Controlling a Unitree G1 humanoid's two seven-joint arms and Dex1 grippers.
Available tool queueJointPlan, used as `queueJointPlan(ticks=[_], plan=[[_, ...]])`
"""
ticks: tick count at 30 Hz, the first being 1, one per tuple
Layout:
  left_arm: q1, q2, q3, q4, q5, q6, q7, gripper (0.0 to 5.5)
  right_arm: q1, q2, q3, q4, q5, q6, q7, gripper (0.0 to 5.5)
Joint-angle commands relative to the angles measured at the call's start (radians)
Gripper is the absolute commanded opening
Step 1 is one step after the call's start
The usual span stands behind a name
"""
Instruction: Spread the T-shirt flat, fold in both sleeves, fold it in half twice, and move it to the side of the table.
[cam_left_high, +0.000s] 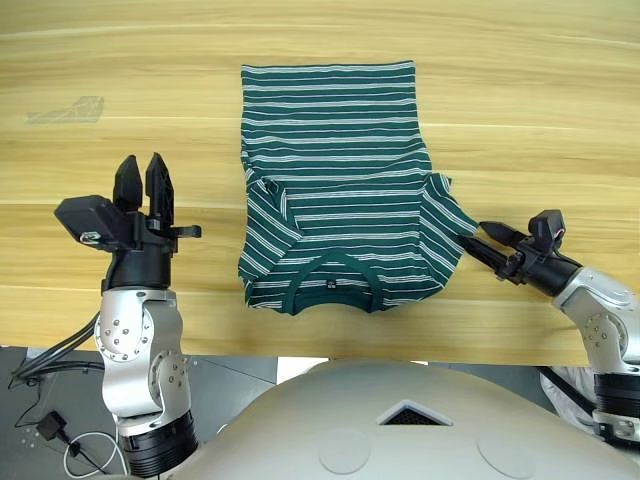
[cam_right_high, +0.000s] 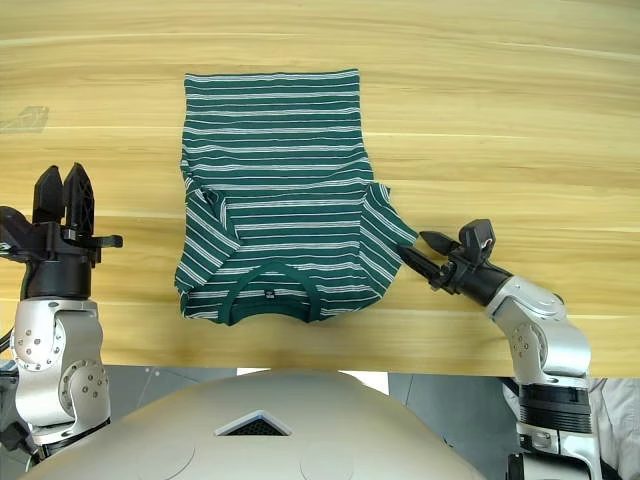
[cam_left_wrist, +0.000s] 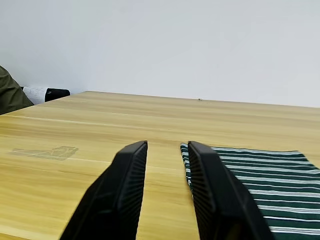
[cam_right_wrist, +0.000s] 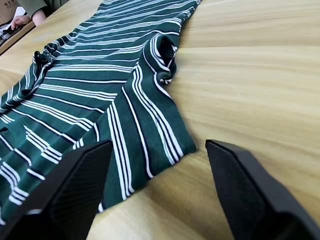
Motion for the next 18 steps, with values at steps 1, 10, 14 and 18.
queueJointPlan(ticks=[1,10,14,18], plan=[[-0.015,-0.013,-0.012,0.025,0.026,-0.009,-0.006,1.54,-0.02,0.01,0.018,0.005,-0.033,0.008,-0.012,2.87],[-0.013,-0.035,-0.027,0.07,0.052,-0.037,-0.026,1.54,-0.043,0.019,0.03,0.032,-0.083,-0.028,-0.01,1.25],[-0.009,-0.041,-0.04,0.096,0.06,-0.053,-0.042,1.54,-0.046,0.03,0.044,0.041,-0.112,-0.06,-0.006,0.5],[-0.005,-0.045,-0.054,0.111,0.068,-0.065,-0.056,1.54,-0.051,0.041,0.043,0.043,-0.117,-0.083,0.002,0.02]])
